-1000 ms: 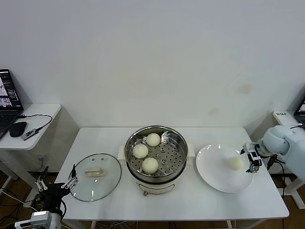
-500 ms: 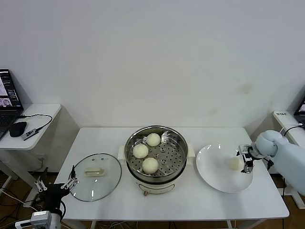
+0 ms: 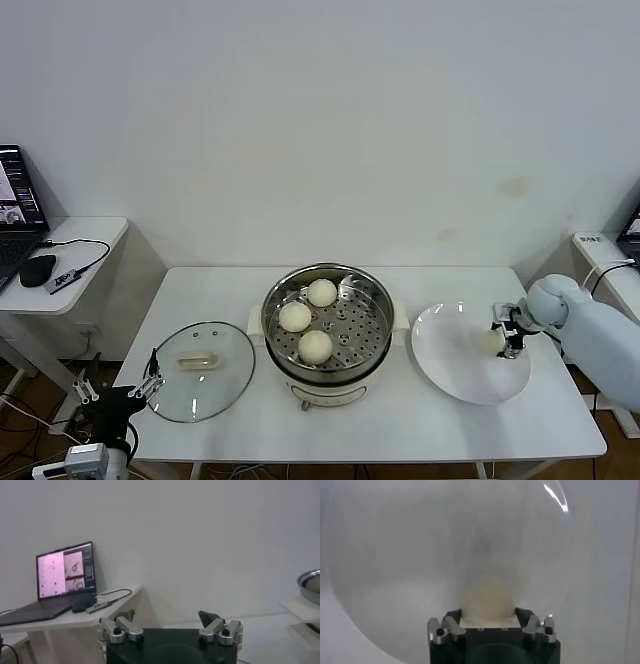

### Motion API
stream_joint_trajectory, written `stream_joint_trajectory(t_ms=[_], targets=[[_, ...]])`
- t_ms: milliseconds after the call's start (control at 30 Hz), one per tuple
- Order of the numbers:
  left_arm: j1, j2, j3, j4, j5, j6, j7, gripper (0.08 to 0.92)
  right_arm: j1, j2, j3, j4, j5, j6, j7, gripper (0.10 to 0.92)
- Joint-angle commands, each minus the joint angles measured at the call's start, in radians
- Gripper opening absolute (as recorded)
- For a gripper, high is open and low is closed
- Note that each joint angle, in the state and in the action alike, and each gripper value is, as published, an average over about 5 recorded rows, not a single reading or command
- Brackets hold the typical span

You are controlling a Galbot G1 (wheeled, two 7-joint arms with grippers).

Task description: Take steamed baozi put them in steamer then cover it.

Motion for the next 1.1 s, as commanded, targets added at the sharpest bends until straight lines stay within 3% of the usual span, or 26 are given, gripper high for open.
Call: stream_joint_trajectory(t_ms=[33,233,567,833,1100], targets=[[0.001,0.0,0.0,-0.003,0.0,0.0,-0.001,0.823,0.036,-0.013,-0.02,0.011,0.03,-0.01,-0.031,0.638],[0.003,0.005,-0.001,-0.009,-0.001,-0.001,-0.002,0.823,0.152,-0.086,-0.118,0.118,0.114,-0.055,-0.055,0.604],[-0.012,0.003,0.019,-0.012,0.004,0.005,-0.001,0.823,0.594,-0.188,-0.442,0.397,0.398,-0.187,-0.063,0.605],[-0.022,0.008,0.031,-0.009,0.007,0.007,-0.001,0.823,0.952,-0.097,-0.743,0.568,0.635,-0.3,0.017,0.612],[-0.023,0.009,0.03,-0.003,0.006,0.006,-0.001,0.823,0.943,0.064,-0.782,0.663,0.867,-0.481,0.178,0.619]])
